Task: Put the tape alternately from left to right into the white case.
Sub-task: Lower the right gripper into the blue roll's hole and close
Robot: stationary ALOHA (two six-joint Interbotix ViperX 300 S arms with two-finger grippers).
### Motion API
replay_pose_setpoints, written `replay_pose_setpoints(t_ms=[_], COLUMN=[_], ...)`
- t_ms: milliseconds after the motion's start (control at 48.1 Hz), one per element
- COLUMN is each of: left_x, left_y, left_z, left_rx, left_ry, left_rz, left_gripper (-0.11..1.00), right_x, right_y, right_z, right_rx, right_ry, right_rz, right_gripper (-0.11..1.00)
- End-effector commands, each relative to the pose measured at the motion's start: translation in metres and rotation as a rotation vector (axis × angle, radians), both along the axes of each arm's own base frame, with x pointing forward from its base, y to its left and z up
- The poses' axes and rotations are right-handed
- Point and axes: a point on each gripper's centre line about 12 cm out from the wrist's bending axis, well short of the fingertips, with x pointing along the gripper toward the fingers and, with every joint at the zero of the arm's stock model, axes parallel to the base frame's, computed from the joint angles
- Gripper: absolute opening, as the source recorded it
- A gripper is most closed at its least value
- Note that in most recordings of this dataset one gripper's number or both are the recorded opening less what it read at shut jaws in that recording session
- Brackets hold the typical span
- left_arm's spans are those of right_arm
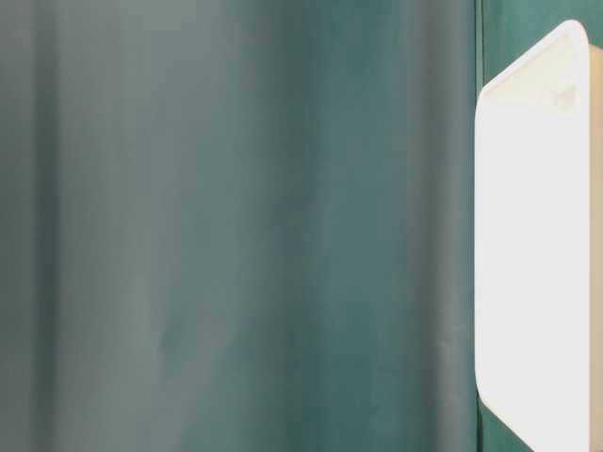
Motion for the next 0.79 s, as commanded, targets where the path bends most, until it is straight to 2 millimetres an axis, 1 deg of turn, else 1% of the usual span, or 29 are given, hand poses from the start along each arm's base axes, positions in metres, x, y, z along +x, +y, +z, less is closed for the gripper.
replay_pose_setpoints(t_ms=[0,125,333,562,770], left_x=[0.002,0.002,0.002,0.001,0.001], left_y=[0.0,0.0,0.001,0.0,0.0], left_z=[0.005,0.005,0.003,0.002,0.002], left_rx=[0.001,0.003,0.003,0.003,0.0], left_ry=[-0.02,-0.02,-0.015,-0.012,-0.012], left_rz=[0.001,0.001,0.002,0.001,0.002], left_gripper=[0.58,0.58,0.58,0.58,0.58], right_x=[0.011,0.019,0.026,0.023,0.024], right_y=[0.005,0.009,0.014,0.013,0.013], right_z=[0.003,-0.004,-0.018,-0.032,-0.032], right_rx=[0.005,-0.004,-0.016,-0.016,-0.01], right_ry=[-0.008,0.023,0.075,0.158,0.158], right_rz=[0.006,0.012,0.017,-0.008,-0.015], right_gripper=[0.67,0.67,0.67,0.67,0.67])
